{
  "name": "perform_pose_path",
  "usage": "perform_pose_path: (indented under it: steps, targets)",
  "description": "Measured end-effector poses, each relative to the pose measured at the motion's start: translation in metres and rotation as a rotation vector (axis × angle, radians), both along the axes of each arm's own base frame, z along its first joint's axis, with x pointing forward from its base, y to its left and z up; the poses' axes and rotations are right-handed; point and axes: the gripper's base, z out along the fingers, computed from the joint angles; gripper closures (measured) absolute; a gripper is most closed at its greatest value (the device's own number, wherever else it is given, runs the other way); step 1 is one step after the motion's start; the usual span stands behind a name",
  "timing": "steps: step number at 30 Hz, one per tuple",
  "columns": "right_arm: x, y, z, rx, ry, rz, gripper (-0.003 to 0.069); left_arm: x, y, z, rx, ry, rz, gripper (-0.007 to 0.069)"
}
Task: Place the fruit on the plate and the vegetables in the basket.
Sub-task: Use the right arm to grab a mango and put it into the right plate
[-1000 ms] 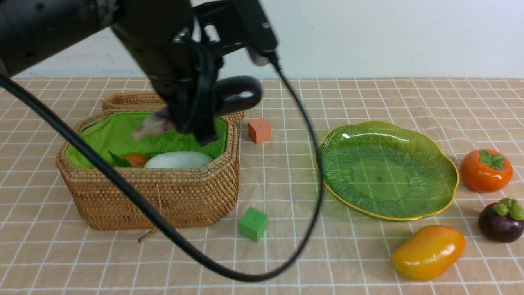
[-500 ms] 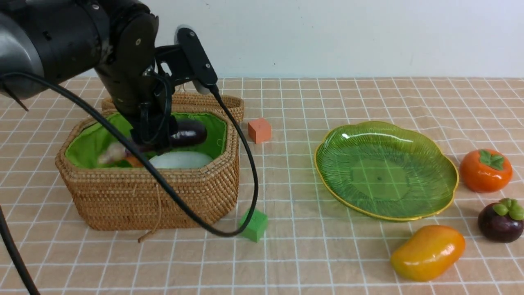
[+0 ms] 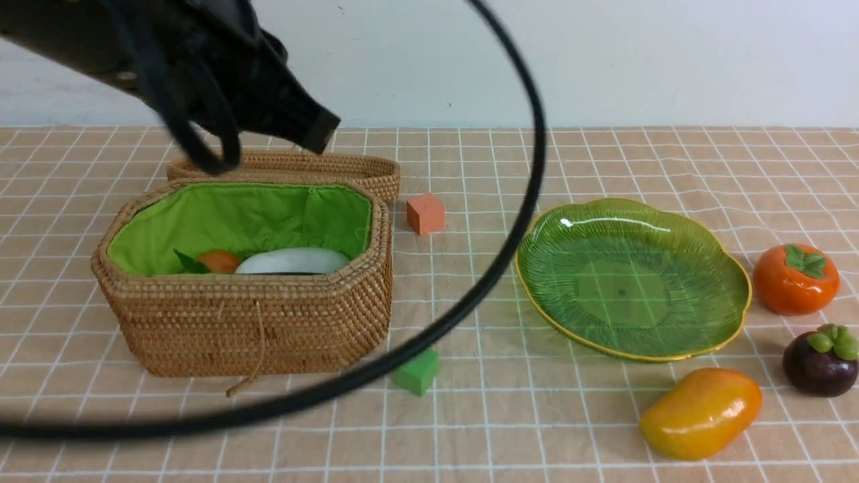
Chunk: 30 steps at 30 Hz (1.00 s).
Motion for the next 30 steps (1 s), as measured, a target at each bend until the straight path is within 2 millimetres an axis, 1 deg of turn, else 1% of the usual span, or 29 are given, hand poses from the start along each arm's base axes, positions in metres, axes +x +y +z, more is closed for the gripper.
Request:
perform_pose_path:
  steps: [1,2,3,4,5,7,9,10,11,13,14,15,16,18,19,20,22,23,24,25,26,27,28,29,30]
  targets:
    - [0.009,0.004,-0.004,-0.013,0.034,-0.005,0.0455,-0.014,0.002,0.003,-0.039,0.002,-0.021,0.0638]
    - [0.025,0.009,-0.013,-0.047,0.088,-0.025,0.045,-0.041,0.006,0.0,-0.088,0.007,-0.083,0.0638]
    - [0.027,0.009,-0.014,-0.053,0.093,-0.026,0.0449,-0.046,0.009,0.001,-0.098,-0.001,-0.09,0.0638]
    - [0.036,0.012,-0.019,-0.074,0.127,-0.045,0.0447,-0.057,0.011,-0.003,-0.12,0.004,-0.114,0.0638]
    - [0.049,0.013,-0.028,-0.122,0.164,-0.081,0.0445,-0.073,0.016,-0.019,-0.145,0.016,-0.155,0.0638]
    - [0.067,0.012,-0.04,-0.182,0.219,-0.158,0.0443,-0.092,0.025,-0.042,-0.193,0.032,-0.187,0.0638]
    - [0.08,0.009,-0.05,-0.216,0.265,-0.226,0.0441,-0.105,0.034,-0.057,-0.243,0.025,-0.204,0.0638]
    - [0.088,0.006,-0.055,-0.229,0.29,-0.269,0.044,-0.113,0.04,-0.072,-0.26,0.023,-0.218,0.0638]
    - [0.091,0.005,-0.057,-0.231,0.299,-0.286,0.0439,-0.114,0.04,-0.078,-0.262,0.025,-0.222,0.0638]
    - [0.113,-0.001,-0.072,-0.186,0.358,-0.392,0.0431,-0.13,0.055,-0.105,-0.338,-0.027,-0.252,0.0638]
    - [0.117,-0.002,-0.077,-0.166,0.366,-0.411,0.0427,-0.135,0.06,-0.109,-0.367,-0.051,-0.26,0.0638]
    - [0.124,0.0,-0.088,-0.126,0.401,-0.442,0.0417,-0.138,0.063,-0.114,-0.396,-0.075,-0.268,0.0638]
    - [0.126,-0.001,-0.089,-0.126,0.403,-0.445,0.0415,-0.139,0.064,-0.115,-0.404,-0.078,-0.268,0.0638]
    - [0.134,-0.001,-0.109,-0.075,0.449,-0.501,0.0389,-0.144,0.069,-0.12,-0.452,-0.123,-0.281,0.0638]
    - [0.14,-0.002,-0.124,-0.041,0.474,-0.555,0.0358,-0.147,0.073,-0.12,-0.479,-0.153,-0.288,0.0638]
    - [0.145,-0.002,-0.133,-0.018,0.482,-0.589,0.0333,-0.149,0.075,-0.119,-0.494,-0.169,-0.291,0.0638]
    - [0.154,-0.002,-0.146,0.02,0.479,-0.64,0.0281,-0.152,0.077,-0.118,-0.509,-0.183,-0.294,0.0638]
    - [0.162,-0.002,-0.152,0.047,0.459,-0.663,0.023,-0.152,0.078,-0.118,-0.513,-0.187,-0.294,0.0638]
    - [0.163,-0.001,-0.154,0.049,0.462,-0.668,0.0222,-0.152,0.078,-0.118,-0.512,-0.186,-0.294,0.0638]
    - [0.169,-0.001,-0.159,0.061,0.449,-0.678,0.0181,-0.152,0.078,-0.119,-0.511,-0.185,-0.294,0.0638]
    - [0.175,0.001,-0.165,0.076,0.445,-0.695,0.0123,-0.152,0.078,-0.119,-0.51,-0.184,-0.294,0.0638]
    - [0.177,0.001,-0.168,0.075,0.45,-0.698,0.0115,-0.152,0.078,-0.119,-0.51,-0.184,-0.294,0.0638]
    - [0.184,0.002,-0.18,0.084,0.476,-0.732,0.0034,-0.152,0.078,-0.119,-0.501,-0.186,-0.297,0.0638]
    - [0.186,0.002,-0.187,0.079,0.497,-0.746,0.0008,-0.152,0.078,-0.12,-0.494,-0.188,-0.299,0.0638]
    - [0.187,0.003,-0.19,0.075,0.506,-0.749,0.0004,-0.152,0.078,-0.12,-0.492,-0.188,-0.299,0.0638]
